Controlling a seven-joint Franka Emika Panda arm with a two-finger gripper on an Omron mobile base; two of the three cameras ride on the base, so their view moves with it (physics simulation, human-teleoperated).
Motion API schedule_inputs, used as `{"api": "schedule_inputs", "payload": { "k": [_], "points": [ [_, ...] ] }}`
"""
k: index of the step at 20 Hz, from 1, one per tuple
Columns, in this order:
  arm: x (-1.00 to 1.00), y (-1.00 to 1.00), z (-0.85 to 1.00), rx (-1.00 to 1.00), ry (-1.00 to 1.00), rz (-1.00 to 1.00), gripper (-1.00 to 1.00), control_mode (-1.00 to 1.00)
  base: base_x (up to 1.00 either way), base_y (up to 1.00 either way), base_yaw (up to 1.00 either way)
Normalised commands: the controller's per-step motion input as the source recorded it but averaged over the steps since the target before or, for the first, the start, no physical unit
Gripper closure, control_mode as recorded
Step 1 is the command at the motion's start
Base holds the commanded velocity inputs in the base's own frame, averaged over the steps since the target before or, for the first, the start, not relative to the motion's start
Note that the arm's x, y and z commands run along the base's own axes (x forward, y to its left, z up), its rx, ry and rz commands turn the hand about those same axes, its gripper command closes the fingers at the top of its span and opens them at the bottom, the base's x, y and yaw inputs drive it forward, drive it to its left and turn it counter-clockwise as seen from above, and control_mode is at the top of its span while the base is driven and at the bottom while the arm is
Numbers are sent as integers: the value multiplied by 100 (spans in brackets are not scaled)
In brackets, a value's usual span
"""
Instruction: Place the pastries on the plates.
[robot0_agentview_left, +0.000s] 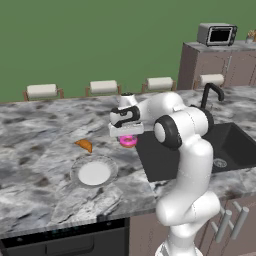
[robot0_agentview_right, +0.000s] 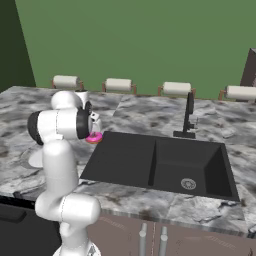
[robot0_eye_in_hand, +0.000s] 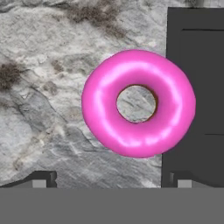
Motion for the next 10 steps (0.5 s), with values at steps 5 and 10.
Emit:
{"api": "schedule_inputs", "payload": {
  "k": [5,10],
  "points": [
    [27,3,-5,0,4,0,-100,-100,0,0,0],
    [24,5,-13,0,4,0,-100,-100,0,0,0]
  ]
}}
